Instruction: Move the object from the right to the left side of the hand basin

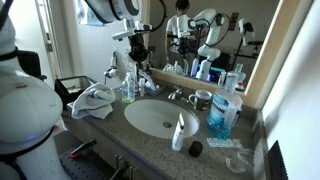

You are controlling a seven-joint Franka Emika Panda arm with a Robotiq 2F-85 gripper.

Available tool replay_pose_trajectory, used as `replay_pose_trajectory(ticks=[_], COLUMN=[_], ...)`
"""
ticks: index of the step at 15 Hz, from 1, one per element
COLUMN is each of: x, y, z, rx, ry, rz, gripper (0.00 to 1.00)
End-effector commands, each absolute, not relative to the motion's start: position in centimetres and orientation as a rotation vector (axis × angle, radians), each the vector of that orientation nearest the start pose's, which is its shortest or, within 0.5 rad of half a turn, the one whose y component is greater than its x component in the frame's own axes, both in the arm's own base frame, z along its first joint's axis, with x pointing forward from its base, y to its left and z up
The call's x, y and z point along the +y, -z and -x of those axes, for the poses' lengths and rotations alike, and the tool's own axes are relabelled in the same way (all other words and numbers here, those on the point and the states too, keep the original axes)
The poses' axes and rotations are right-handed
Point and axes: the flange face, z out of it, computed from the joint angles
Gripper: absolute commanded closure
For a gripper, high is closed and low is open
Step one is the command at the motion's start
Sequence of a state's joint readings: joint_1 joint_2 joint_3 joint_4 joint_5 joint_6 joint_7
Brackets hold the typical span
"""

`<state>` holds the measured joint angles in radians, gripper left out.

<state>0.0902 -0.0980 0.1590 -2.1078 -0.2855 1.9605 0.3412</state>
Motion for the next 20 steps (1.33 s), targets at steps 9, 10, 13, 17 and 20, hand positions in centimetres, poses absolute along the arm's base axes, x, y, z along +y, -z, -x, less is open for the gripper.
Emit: replay_pose_trajectory(ticks=[9, 10, 13, 17, 20], x=[17.3, 17.9, 19.8, 22.0, 23.1], y=[-45.6, -45.5, -45.2, -44.6, -44.2], z=[-52.7, -52.7, -52.5, -52.2, -52.1], rx=[-0.146, -0.153, -0.180, -0.198, -0.190], ry=[-0.133, -0.140, -0.160, -0.156, -0.150], rz=[3.415, 3.413, 3.410, 3.410, 3.414], gripper=[1.00, 1.00, 1.00, 1.00, 1.00])
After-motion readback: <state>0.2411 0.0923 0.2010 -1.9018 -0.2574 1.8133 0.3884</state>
